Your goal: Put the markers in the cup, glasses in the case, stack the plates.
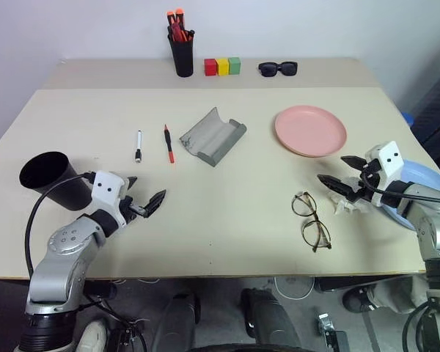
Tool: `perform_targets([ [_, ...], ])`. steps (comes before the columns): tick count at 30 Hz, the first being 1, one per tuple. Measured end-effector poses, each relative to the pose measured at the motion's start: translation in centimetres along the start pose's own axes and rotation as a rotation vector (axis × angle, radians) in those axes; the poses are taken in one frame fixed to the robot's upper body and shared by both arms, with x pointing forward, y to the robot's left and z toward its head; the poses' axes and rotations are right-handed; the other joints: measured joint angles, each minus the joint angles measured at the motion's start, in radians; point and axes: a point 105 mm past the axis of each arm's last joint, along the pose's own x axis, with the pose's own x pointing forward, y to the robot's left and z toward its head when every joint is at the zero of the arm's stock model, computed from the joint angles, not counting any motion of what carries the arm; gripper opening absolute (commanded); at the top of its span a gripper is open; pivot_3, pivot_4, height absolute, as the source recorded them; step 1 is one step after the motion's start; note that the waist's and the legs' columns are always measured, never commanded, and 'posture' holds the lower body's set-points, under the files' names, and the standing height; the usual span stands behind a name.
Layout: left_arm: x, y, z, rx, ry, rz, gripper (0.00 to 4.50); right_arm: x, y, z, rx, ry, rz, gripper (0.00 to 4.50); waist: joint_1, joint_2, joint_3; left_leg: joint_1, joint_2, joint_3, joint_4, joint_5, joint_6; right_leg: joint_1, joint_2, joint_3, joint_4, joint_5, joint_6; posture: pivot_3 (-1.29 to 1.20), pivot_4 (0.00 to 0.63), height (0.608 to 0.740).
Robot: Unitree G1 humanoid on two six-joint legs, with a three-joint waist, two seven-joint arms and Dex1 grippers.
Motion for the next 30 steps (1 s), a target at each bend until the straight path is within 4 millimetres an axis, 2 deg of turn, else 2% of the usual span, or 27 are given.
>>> perform_targets([
  [13,0.4,-0.4,0.4,-0.006,-0.006,0.0,4.47,0.7,0.8,0.6,-0.003,-0.007,0.002,4.5,0.001,0.0,0.0,0.0,0.0,0.0,0.0,0.0,0.0,0.0,0.0,0.0,0.0,0.0,0.0,0.0,0.15,0.74],
  [17,1.7,-1.2,1.7,0.013,-0.035,-0.029,4.47,2.1,1.9,2.3,-0.026,-0.068,0.024,4.5,0.0,0.0,0.0,0.0,0.0,0.0,0.001,0.0,0.0,0.0,0.001,0.0,0.002,0.0,0.0,0.0,0.15,0.74],
  [19,2.4,-1.4,2.5,0.01,-0.052,-0.02,4.47,3.1,3.2,3.6,-0.045,-0.112,0.052,4.5,-0.001,0.0,0.0,0.0,0.0,-0.001,0.001,0.0,0.0,0.0,0.001,0.0,0.002,0.0,0.001,0.0,0.15,0.74],
  [22,3.5,-0.9,3.0,0.012,-0.047,0.031,4.47,4.4,5.2,4.4,-0.055,-0.153,0.085,4.5,0.0,0.0,0.0,0.0,0.0,-0.001,0.001,0.0,0.0,0.0,0.001,0.0,0.002,0.002,0.003,0.0,0.15,0.74],
  [27,6.5,0.1,3.9,-0.078,0.001,0.154,4.47,6.6,9.4,4.2,-0.023,-0.186,0.153,4.5,0.006,0.0,0.0,0.0,-0.001,-0.003,0.002,0.0,0.0,0.002,0.001,-0.001,0.002,0.003,0.005,0.0,0.15,0.74],
  [30,8.6,0.8,4.8,-0.132,0.043,0.242,4.47,7.2,12.1,3.4,-0.014,-0.173,0.201,4.5,0.004,-0.001,0.0,0.0,-0.002,-0.004,0.002,0.0,0.0,0.002,0.001,-0.001,0.002,0.004,0.007,0.0,0.15,0.74],
])
